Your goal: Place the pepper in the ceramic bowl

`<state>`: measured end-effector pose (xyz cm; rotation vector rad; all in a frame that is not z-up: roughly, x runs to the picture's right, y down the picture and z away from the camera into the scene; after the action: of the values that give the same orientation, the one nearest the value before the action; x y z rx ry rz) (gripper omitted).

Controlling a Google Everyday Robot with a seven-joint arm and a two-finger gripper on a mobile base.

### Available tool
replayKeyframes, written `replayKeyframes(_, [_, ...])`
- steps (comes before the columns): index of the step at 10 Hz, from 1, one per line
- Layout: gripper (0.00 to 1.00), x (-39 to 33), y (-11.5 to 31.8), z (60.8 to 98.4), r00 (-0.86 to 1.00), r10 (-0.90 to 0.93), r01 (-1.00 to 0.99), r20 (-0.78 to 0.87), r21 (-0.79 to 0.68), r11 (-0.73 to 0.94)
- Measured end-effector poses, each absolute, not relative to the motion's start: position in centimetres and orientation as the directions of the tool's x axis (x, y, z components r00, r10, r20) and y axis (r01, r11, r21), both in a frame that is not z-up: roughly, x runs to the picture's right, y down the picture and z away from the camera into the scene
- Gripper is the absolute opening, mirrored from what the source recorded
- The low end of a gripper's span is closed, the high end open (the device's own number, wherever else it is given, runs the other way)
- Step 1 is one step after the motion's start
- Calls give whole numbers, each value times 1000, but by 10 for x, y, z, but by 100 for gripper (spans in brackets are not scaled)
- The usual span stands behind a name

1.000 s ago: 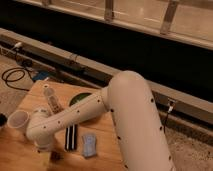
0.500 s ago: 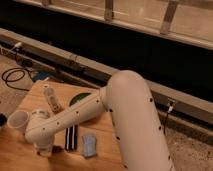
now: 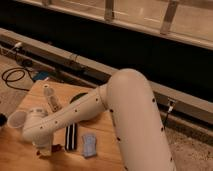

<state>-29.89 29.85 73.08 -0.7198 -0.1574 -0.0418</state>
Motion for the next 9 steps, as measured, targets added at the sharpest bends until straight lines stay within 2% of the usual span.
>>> replayKeyframes(5, [0, -276, 227, 710, 991, -10, 88, 136, -587, 804])
replayKeyframes(9, [0, -233, 158, 717, 994, 31, 30, 101, -553, 833])
